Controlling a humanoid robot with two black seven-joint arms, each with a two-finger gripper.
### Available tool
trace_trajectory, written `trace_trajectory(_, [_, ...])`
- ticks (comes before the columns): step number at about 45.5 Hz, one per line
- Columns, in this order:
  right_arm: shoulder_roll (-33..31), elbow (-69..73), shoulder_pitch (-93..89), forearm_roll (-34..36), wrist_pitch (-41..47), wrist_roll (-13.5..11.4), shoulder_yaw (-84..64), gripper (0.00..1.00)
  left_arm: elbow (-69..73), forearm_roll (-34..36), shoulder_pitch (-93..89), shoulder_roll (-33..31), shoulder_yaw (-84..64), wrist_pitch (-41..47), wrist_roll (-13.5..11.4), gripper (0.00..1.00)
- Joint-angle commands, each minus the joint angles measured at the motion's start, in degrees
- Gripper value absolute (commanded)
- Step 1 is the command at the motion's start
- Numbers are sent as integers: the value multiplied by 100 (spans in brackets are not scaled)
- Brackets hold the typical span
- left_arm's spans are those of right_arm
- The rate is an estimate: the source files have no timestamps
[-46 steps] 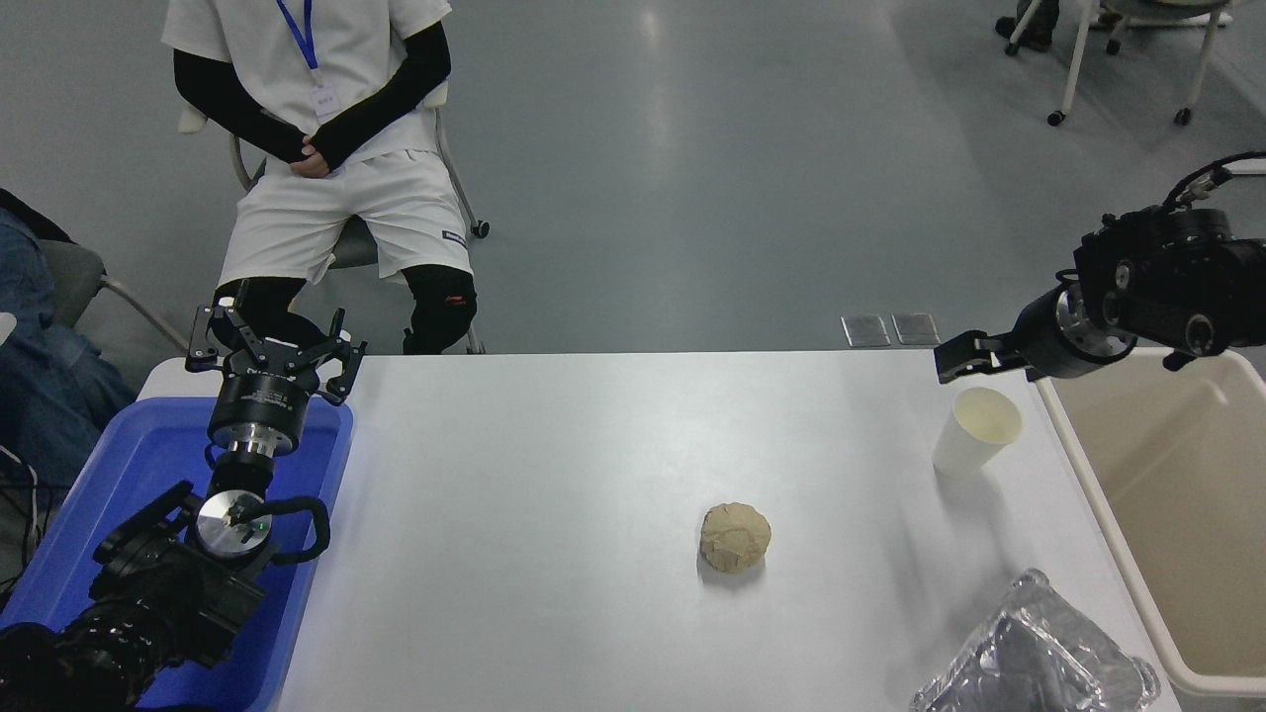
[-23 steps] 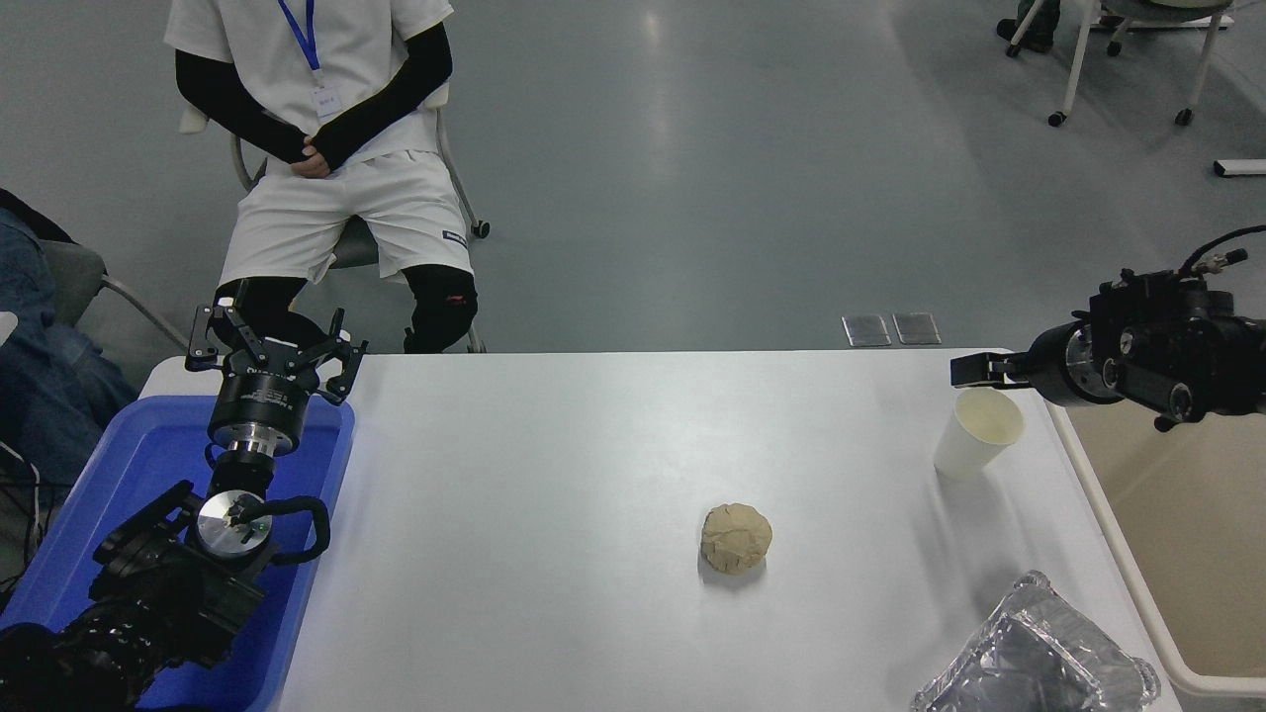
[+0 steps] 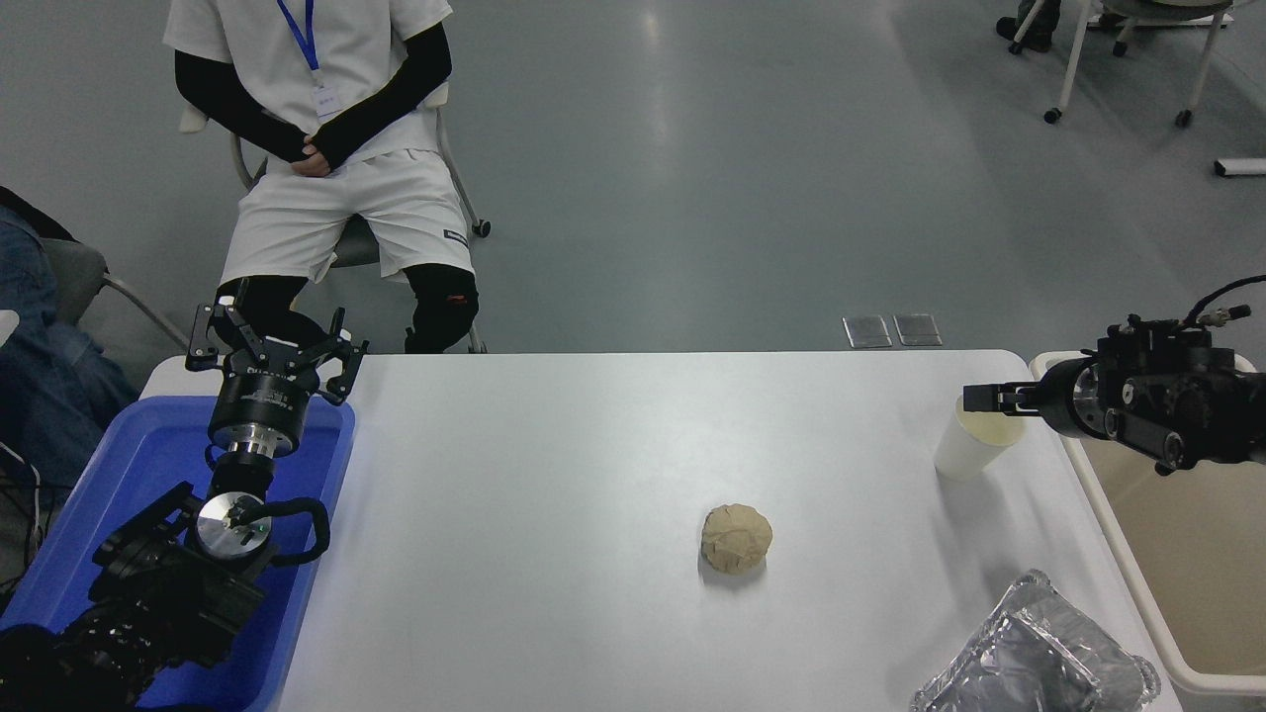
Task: Pick up paper cup place in dustbin
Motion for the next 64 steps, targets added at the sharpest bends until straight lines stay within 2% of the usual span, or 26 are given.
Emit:
trace_trajectory(1, [121,-223,-296,33,-210,-9,41,99,0,0,0,1,0,0,0,99])
trace_trajectory(10, [121,-232,-358,42,-254,-9,41,84,0,0,0,1,0,0,0,99])
trace_trajectory(14, [121,-232,-385,42,-254,-9,50,83,0,0,0,1,0,0,0,99])
trace_trajectory(18, [121,-223,-393,42,-254,-9,76,74,0,0,0,-8,0,0,0,99])
trace_trajectory(26, [121,-179,-393,42,-210,-9,77,43,0,0,0,1,0,0,0,99])
trace_trajectory(32, [121,-153,-393,86,-149,-9,77,23,8,0,0,1,0,0,0,99])
trace_trajectory(38, [121,-56,-385,586,44,-9,77,0,0,0,0,-8,0,0,0,99])
trace_trajectory(47, [77,-38,-358,1456,440,-9,77,0,0,0,0,1,0,0,0,99])
trace_trajectory(54, [24,76,-262,1492,449,-9,77,0,0,0,0,1,0,0,0,99])
trace_trajectory(64, [-363,734,397,1405,738,0,-46,0,0,0,0,1,0,0,0,99])
